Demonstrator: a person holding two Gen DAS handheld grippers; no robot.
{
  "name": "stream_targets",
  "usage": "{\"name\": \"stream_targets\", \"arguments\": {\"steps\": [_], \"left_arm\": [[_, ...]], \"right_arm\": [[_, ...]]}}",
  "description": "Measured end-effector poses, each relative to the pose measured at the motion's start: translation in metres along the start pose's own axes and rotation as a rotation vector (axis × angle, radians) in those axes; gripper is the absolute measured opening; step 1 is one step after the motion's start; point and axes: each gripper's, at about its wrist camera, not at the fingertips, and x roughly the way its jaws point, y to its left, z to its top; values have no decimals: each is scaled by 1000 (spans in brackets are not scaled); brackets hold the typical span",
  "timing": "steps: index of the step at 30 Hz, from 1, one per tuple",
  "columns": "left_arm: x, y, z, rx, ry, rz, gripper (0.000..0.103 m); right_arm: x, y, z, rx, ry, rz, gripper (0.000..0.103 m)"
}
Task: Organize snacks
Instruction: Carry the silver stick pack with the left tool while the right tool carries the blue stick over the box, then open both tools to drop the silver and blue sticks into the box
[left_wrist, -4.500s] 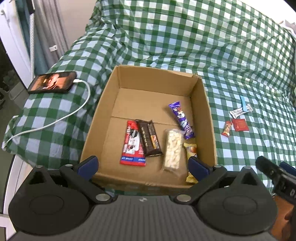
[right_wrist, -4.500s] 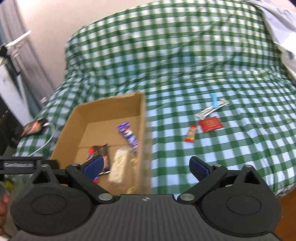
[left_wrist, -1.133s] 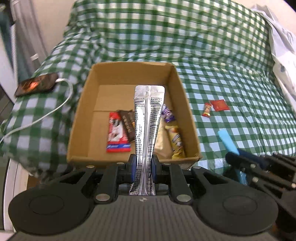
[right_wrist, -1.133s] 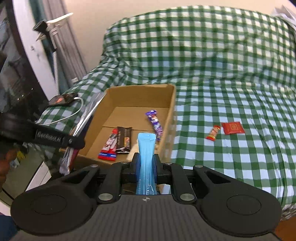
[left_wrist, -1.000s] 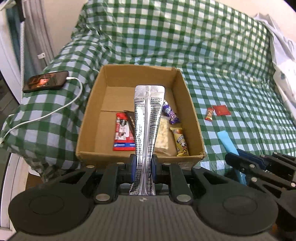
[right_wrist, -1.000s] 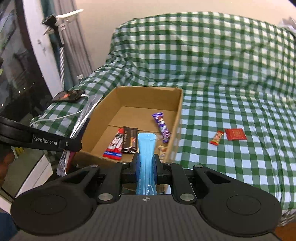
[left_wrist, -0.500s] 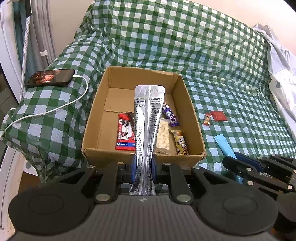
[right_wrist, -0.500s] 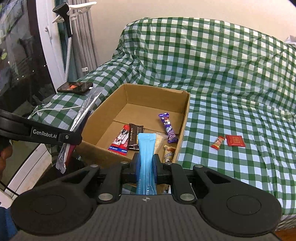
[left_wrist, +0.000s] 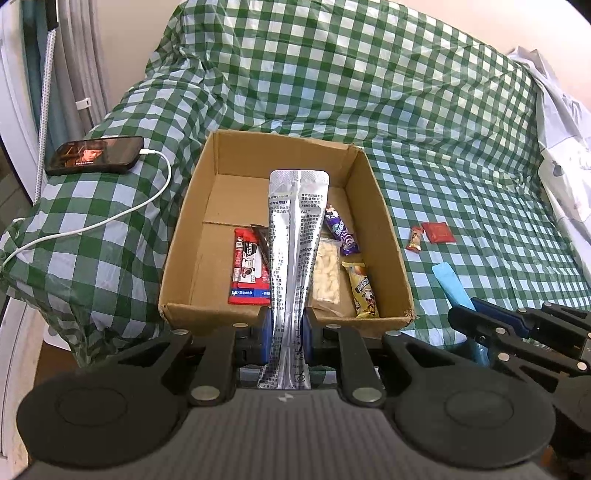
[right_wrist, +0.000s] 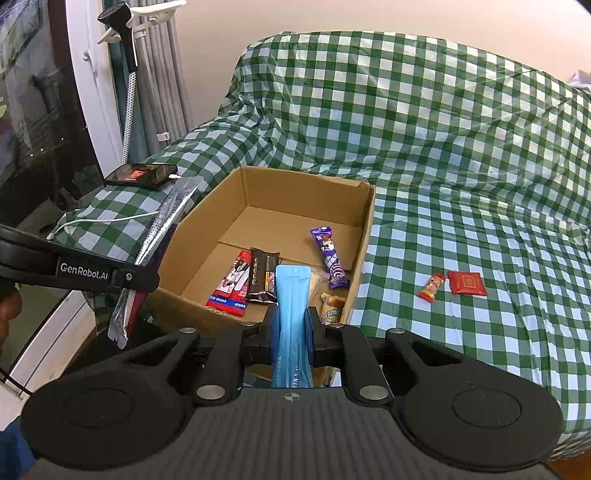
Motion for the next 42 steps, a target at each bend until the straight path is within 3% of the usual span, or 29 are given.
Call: {"name": "stream_targets", "arguments": {"steps": [17, 29, 42], "left_arm": [[38, 16, 40, -25, 20, 18, 18], [87, 25, 76, -24, 53, 28, 18], [153, 32, 95, -9, 139, 56, 18]], "right_arm": [[42, 5, 29, -12, 25, 8, 15], [102, -3, 58, -9, 59, 14, 15], [162, -10, 64, 42, 141, 12, 15]]}}
